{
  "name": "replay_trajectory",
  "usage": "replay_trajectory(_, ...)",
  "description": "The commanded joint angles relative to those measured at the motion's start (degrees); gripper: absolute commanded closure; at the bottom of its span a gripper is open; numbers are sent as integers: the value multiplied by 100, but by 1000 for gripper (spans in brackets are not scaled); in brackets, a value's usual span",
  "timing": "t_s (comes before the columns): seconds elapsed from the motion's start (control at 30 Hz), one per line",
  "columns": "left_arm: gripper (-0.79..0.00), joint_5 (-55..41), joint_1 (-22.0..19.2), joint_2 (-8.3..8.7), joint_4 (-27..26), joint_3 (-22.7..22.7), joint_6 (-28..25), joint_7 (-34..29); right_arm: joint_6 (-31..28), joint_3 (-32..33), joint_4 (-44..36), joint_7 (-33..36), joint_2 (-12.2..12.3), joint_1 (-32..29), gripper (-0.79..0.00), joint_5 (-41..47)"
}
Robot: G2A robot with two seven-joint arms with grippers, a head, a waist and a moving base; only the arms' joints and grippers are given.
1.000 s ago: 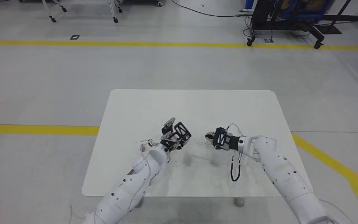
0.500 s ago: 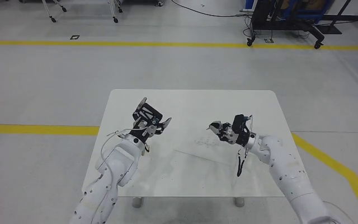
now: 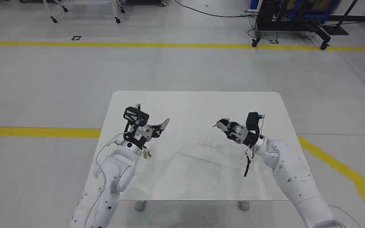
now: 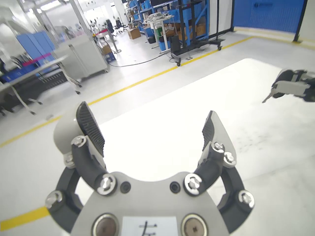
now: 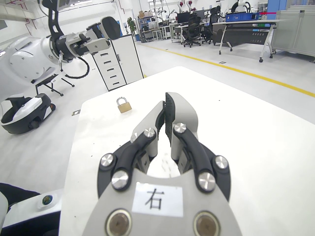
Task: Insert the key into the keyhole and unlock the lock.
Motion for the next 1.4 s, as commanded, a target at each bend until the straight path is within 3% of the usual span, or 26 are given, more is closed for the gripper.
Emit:
replay_trajectory(0.0, -785, -1749, 4, -47, 110, -200, -44, -6, -52, -201, 121, 233, -68, 13, 0, 949)
replay_trajectory(0.07, -785, -2986, -54, -77, 269, -294, -178, -322, -52, -484, 219, 560, -145, 70, 0, 1840)
replay_trajectory(0.27, -785, -6239, -353, -111, 817, -229, -816, -2070, -52, -1131, 364, 1637, -299, 265, 0, 4477)
replay_trajectory(0.37, -785, -7375, -586, -101, 1114, -215, -861, -2988, -52, -1282, 423, 2233, -326, 355, 0, 5614)
replay_trajectory(0.5, -785, -7062, -735, -65, 1262, -135, -1038, -3319, -52, -1373, 491, 3117, -329, 429, 0, 6906)
replay_trajectory(0.73, -785, -6790, -852, -93, 1346, 335, -1565, -3256, -52, -1558, 601, 4671, -377, 552, 0, 8704)
replay_trajectory(0.87, -785, -6419, -924, -103, 1453, 486, -1591, -3001, -52, -1721, 653, 5393, -448, 585, 0, 9475)
replay_trajectory(1.07, -671, -6223, -947, -107, 1504, 591, -1426, -2741, -52, -1843, 804, 6191, -544, 659, 0, 9997)
replay_trajectory(1.37, -477, -6017, -998, -98, 1558, 702, -1266, -2595, -52, -2024, 984, 6529, -776, 686, 0, 10204)
